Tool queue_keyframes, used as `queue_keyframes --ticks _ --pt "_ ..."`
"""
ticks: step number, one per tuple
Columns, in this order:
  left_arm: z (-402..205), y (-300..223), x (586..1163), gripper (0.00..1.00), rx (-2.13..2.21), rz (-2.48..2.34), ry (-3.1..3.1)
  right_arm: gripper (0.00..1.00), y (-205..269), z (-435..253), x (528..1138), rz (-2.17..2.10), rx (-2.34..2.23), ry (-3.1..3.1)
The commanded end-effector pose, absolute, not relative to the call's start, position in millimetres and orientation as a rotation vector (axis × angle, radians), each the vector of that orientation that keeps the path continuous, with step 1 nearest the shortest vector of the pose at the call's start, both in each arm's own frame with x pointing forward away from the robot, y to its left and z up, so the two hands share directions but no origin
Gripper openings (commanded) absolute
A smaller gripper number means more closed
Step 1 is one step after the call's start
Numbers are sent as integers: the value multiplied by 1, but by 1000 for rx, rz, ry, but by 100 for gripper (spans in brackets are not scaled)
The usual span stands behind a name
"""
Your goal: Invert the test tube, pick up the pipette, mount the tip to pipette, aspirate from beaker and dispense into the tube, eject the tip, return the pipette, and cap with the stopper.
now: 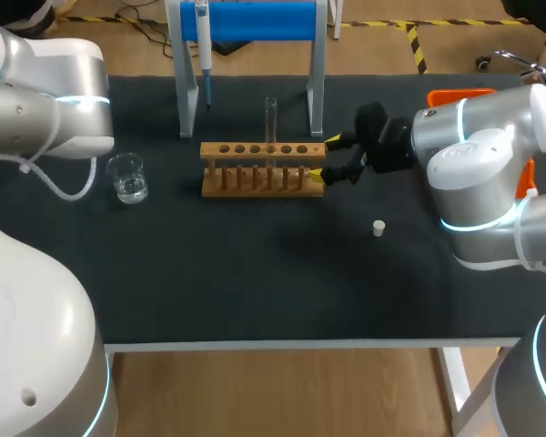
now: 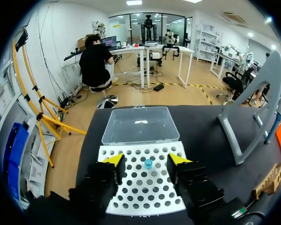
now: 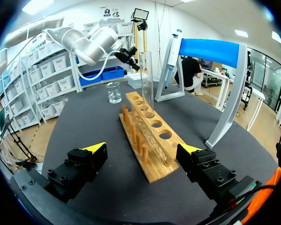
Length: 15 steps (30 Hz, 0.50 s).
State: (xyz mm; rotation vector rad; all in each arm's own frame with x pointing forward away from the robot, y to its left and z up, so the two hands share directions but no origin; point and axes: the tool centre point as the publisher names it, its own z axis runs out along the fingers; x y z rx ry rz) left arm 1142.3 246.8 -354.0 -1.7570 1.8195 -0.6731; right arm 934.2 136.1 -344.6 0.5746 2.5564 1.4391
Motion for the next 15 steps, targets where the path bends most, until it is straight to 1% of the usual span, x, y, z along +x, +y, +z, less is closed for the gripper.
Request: queue_keyframes --ticks 1,15 --pt "-357 247 1147 42 -1761 -665 1820 100 136 -345 934 1439 574 2557" --pt "-359 248 1151 41 -1768 -657 1816 100 136 -345 934 1439 574 2557"
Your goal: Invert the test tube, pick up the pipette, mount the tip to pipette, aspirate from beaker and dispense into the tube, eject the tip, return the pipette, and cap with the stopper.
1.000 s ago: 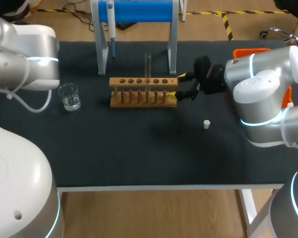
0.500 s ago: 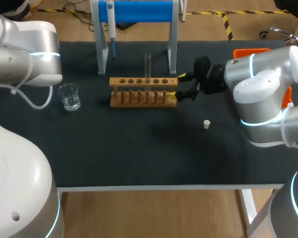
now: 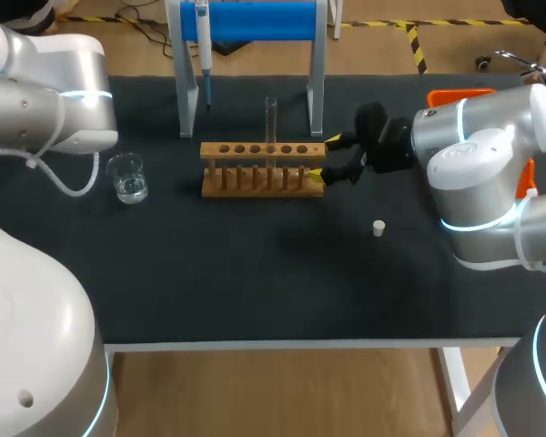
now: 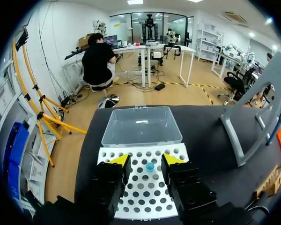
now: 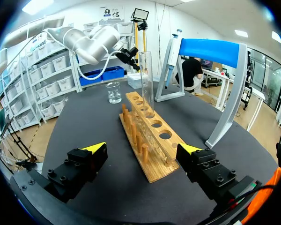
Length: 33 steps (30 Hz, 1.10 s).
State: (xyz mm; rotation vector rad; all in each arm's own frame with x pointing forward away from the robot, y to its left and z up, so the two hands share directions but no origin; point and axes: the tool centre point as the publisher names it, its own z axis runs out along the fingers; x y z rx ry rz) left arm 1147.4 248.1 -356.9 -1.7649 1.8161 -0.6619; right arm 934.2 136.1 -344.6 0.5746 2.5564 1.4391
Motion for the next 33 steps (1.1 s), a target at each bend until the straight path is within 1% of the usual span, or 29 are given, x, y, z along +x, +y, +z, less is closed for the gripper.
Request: queue_keyframes --ticks 1,27,33 --pt "-359 248 1151 41 -1768 -657 1815 100 136 -345 934 1439 574 2557" --pt "-363 248 1154 37 -1792 -654 1796 100 136 -345 934 1439 574 2557" --pt "-363 248 1155 38 -1793 -650 1797 100 136 -345 934 1439 574 2557"
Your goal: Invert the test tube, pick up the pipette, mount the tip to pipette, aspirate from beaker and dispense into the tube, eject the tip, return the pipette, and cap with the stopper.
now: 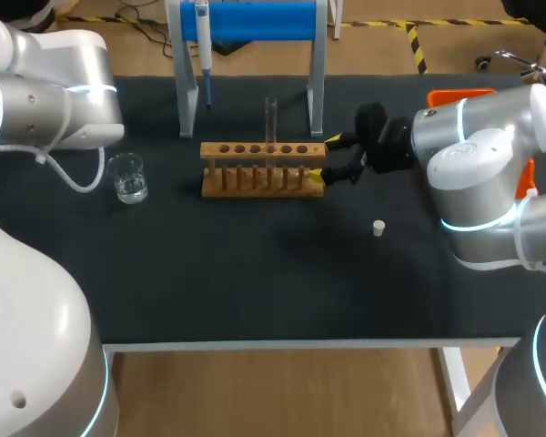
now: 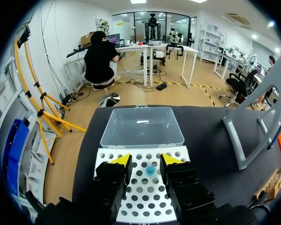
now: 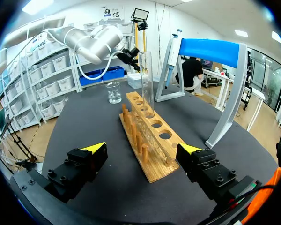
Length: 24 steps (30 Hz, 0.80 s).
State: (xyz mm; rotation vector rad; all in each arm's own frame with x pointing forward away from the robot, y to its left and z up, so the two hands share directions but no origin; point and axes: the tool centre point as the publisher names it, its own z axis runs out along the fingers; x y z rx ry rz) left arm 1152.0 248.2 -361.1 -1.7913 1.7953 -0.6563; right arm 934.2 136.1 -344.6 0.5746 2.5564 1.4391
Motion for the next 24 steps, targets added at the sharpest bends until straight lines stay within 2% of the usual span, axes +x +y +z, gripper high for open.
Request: queue_keyframes --ticks 1,15,24 --pt "-363 248 1155 38 -1794 -649 1797 100 136 -345 934 1439 574 2557" --pt "-367 248 1156 36 -1794 -640 1806 100 136 -345 934 1439 574 2557" --pt "-368 248 1156 32 -1791 -629 1811 100 136 -345 934 1439 574 2557"
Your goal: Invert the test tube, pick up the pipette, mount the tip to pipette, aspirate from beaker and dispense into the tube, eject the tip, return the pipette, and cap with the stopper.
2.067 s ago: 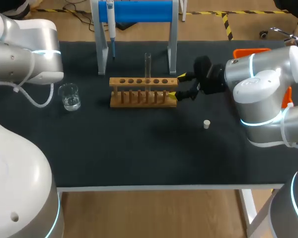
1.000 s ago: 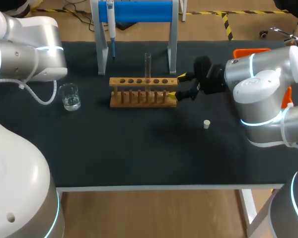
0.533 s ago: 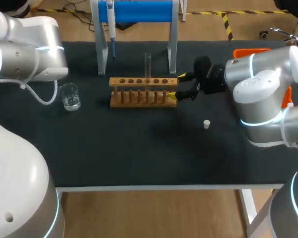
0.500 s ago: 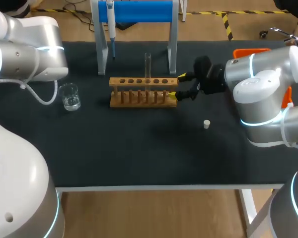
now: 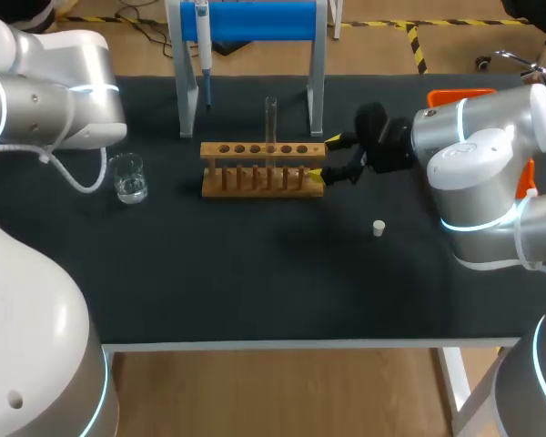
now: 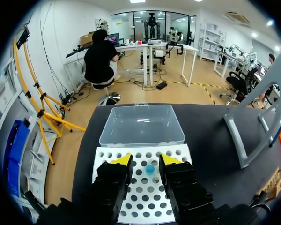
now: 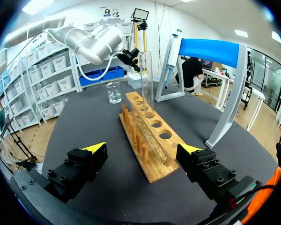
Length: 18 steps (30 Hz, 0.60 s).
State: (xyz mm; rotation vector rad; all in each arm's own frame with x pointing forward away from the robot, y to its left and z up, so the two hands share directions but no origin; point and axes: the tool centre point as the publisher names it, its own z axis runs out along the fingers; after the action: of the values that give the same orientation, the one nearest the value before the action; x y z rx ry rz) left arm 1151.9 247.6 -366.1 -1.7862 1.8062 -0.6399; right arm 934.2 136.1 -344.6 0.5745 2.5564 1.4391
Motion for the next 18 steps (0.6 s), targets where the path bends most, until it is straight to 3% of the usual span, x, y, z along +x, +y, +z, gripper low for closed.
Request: queue_keyframes --ticks 1,4,8,10,18 --pt "-368 248 1156 29 -1791 -628 1812 100 136 -345 934 1439 574 2557" --pt "-368 248 1156 16 -1791 -624 1814 100 136 -345 934 1439 574 2557" --pt "-369 249 1156 11 -1792 -619 1815 100 136 -345 934 1439 574 2557" --pt "-369 249 1155 0 -1794 -616 1815 100 136 -345 934 1439 574 2557" --pt "-368 248 1152 0 -1799 -614 1807 100 136 -345 934 1439 574 2557"
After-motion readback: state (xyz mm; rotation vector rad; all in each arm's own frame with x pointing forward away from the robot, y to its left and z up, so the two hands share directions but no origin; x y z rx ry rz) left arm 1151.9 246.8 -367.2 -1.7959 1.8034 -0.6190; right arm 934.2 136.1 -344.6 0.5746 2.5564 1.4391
